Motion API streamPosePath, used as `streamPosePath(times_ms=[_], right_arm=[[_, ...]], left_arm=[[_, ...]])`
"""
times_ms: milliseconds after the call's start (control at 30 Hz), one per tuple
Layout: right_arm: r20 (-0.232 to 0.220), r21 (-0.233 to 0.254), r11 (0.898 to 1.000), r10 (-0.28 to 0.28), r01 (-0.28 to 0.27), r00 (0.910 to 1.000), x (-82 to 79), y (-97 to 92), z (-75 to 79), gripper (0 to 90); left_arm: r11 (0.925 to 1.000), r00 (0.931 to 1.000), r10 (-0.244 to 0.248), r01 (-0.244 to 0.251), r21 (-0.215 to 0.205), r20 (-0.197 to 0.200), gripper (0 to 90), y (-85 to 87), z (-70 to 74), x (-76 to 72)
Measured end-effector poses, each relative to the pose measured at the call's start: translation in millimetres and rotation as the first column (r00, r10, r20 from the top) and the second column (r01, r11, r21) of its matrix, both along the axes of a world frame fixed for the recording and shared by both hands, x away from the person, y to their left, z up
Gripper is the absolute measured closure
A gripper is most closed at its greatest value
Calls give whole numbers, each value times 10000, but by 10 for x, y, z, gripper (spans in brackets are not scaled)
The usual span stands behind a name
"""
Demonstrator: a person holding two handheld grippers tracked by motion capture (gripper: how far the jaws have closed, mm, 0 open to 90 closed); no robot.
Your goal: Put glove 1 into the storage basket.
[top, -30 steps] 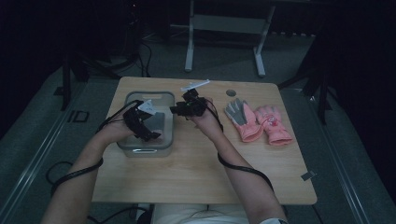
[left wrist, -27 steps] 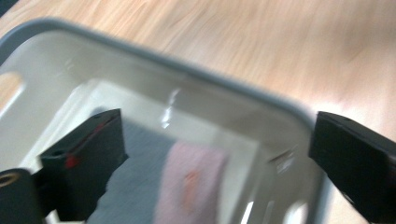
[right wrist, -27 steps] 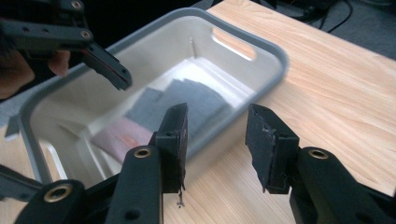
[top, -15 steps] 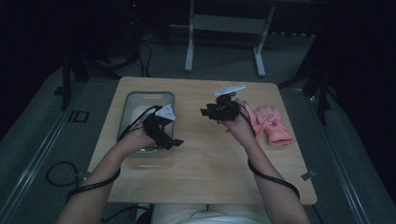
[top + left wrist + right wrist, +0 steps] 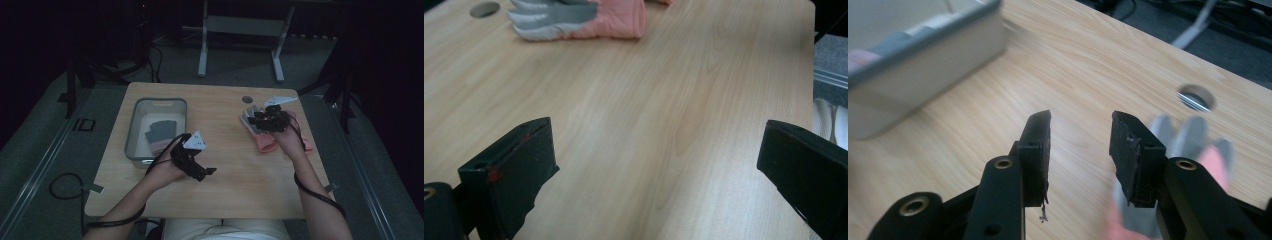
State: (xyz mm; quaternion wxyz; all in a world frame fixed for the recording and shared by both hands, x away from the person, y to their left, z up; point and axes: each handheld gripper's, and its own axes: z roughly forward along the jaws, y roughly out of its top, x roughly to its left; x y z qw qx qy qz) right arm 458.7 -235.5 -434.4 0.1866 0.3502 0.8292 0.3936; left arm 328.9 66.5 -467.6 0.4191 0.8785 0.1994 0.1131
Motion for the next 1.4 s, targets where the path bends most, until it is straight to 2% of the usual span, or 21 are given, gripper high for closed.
streamPosePath(times_ms=[100,233,367,467,600,667,700,833,933,1100,1200,1267,1400], right_arm=[[106,-447,9989,-110,115,9999,69,-89,-66,603],[-165,-917,9955,-255,239,9995,220,-161,-201,620],[-668,-1307,9910,-382,292,9970,365,-169,-365,637],[-1024,-1570,9870,-500,335,9935,447,-164,-501,642],[-1159,-2258,9730,-754,476,9904,536,-156,-681,642],[-1333,-2674,9628,-777,397,9880,572,-146,-787,635],[-1376,-2684,9628,-718,326,9879,584,-144,-833,639],[-1615,-2425,9697,-701,293,9844,602,-151,-920,718],[-1862,-2137,9751,-1008,598,9773,609,-171,-930,779],[-1745,-1608,9806,-1402,1122,9746,560,-189,-950,831],[-1726,-1017,9816,-1773,1615,9689,467,-192,-857,881],[-1547,-747,9817,-1848,1751,9705,383,-157,-757,887],[-1133,225,9780,-2036,2073,9725,175,-60,-475,890]], left_arm=[[9996,9987,267,-272,125,428,19,-51,-109,-128],[9992,9973,410,-411,3,611,19,-53,-269,-289],[9956,9941,853,-825,-434,666,19,-41,-439,-433],[9897,9883,1277,-1216,-751,830,19,-36,-569,-531],[9854,9828,1609,-1549,-703,903,19,-37,-716,-600],[9822,9797,1784,-1717,-766,919,19,-42,-757,-633],[9804,9788,1851,-1777,-854,880,19,-44,-772,-649],[9796,9763,1936,-1870,-733,965,19,-61,-821,-686],[9812,9763,1882,-1820,-647,1071,19,-78,-839,-696],[9833,9786,1774,-1718,-603,1045,19,-98,-860,-688],[9838,9785,1752,-1697,-586,1091,19,-93,-870,-673],[9838,9785,1759,-1707,-553,1077,19,-87,-870,-652],[9831,9767,1799,-1745,-546,1172,19,-80,-866,-632]])
